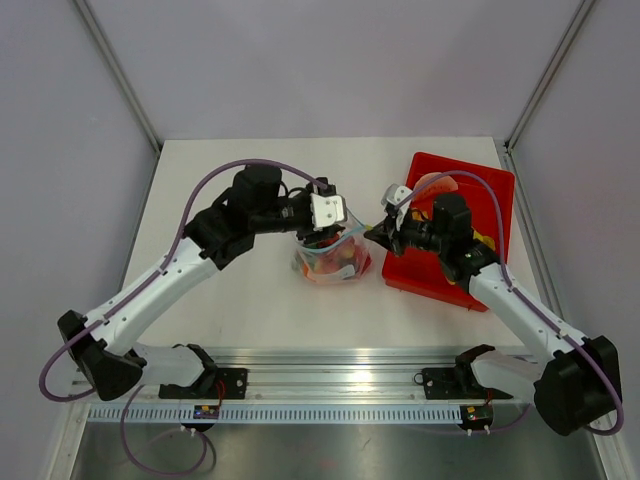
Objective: Place the food in the zip-top bag and seal the zipper
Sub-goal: Zip the zipper food storage bag at the center of the board.
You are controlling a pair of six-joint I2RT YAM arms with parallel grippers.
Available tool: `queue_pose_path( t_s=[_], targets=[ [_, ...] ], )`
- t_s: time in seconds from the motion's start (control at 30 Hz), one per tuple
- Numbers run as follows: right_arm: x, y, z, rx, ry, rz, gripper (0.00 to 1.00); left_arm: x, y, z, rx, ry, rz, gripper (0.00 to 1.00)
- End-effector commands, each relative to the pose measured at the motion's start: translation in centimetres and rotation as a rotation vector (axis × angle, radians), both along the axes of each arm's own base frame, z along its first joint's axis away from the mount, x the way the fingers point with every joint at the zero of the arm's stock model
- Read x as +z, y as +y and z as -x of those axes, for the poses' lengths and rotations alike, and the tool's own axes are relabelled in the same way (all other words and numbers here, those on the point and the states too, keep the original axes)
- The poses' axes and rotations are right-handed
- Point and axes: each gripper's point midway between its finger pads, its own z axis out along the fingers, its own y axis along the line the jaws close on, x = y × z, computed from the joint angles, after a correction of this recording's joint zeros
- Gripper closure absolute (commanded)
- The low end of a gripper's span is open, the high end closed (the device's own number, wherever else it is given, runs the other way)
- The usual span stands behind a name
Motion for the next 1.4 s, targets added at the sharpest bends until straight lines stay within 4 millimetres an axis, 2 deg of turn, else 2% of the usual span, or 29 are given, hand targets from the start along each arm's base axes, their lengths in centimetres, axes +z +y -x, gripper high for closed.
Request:
queue_pose_path(
  t_s=[0.0,0.27,0.5,0.7,0.83,0.9,1.07,1.37],
  targets=[
    [3.9,0.0,0.4,0.026,-0.105,-0.048,1.0,0.3,-3.1,0.9,-0.208,-0.092,0.057,0.42],
    [5.1,0.0,1.4,0.055,-0.122,-0.07,1.0,-1.9,-5.6,1.5,-0.341,-0.036,0.047,0.46],
    [5.0,0.0,1.2,0.055,-0.116,-0.066,1.0,-3.2,-6.2,1.3,-0.36,-0.021,0.024,0.55],
    [5.0,0.2,1.1,0.065,-0.109,-0.066,1.0,-3.2,-6.8,0.7,-0.362,-0.021,0.023,0.58],
    [4.6,0.3,1.3,0.071,-0.083,-0.058,1.0,-4.4,-7.6,0.0,-0.366,0.018,0.0,0.64],
    [4.5,0.2,1.4,0.075,-0.078,-0.055,1.0,-4.2,-7.8,-0.1,-0.367,0.027,0.008,0.64],
    [4.2,0.0,1.7,0.074,-0.073,-0.042,1.0,-4.7,-8.1,-0.3,-0.367,0.043,0.006,0.65],
    [4.4,-0.5,1.2,0.033,-0.104,-0.036,1.0,-5.2,-7.9,-0.4,-0.353,0.076,-0.016,0.78]
  ],
)
